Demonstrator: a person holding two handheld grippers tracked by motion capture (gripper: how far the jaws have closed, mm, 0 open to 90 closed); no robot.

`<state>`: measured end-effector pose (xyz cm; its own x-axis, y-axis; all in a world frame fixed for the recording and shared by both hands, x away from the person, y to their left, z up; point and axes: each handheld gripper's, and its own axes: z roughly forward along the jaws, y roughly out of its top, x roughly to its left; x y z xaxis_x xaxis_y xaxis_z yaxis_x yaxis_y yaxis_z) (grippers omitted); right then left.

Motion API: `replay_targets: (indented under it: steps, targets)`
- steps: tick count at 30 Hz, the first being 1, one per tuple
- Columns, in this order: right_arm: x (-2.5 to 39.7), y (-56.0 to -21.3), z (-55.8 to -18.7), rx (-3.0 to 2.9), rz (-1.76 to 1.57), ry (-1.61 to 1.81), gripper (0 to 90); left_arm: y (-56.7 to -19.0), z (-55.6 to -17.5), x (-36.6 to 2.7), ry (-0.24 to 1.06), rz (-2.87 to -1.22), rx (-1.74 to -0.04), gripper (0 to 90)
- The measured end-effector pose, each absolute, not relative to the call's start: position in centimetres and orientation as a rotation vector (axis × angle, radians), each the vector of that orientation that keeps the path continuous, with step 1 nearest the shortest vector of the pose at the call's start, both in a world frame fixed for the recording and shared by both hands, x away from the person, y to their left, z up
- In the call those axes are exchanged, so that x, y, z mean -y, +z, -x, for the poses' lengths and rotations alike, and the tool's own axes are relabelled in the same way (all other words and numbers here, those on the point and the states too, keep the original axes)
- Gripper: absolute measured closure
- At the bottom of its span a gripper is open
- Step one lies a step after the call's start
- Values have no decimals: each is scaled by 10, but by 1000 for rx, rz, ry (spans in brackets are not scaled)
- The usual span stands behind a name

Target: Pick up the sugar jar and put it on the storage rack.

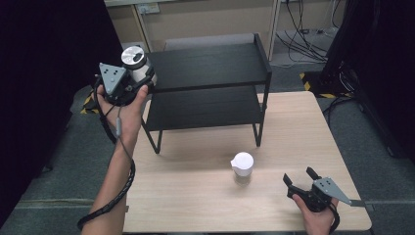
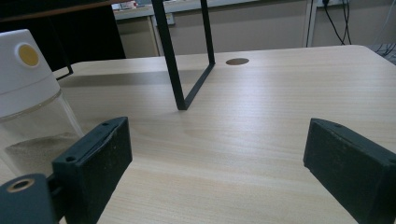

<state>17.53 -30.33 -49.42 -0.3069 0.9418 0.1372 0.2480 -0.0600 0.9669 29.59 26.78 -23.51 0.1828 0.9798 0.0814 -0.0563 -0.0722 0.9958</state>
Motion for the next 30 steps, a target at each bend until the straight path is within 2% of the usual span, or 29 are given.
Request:
replay_targets:
  steps: [30]
  targets:
    - [304, -494, -175, -1586, -1289, 1410, 81, -234, -312, -268, 1118, -1328, -1046, 305]
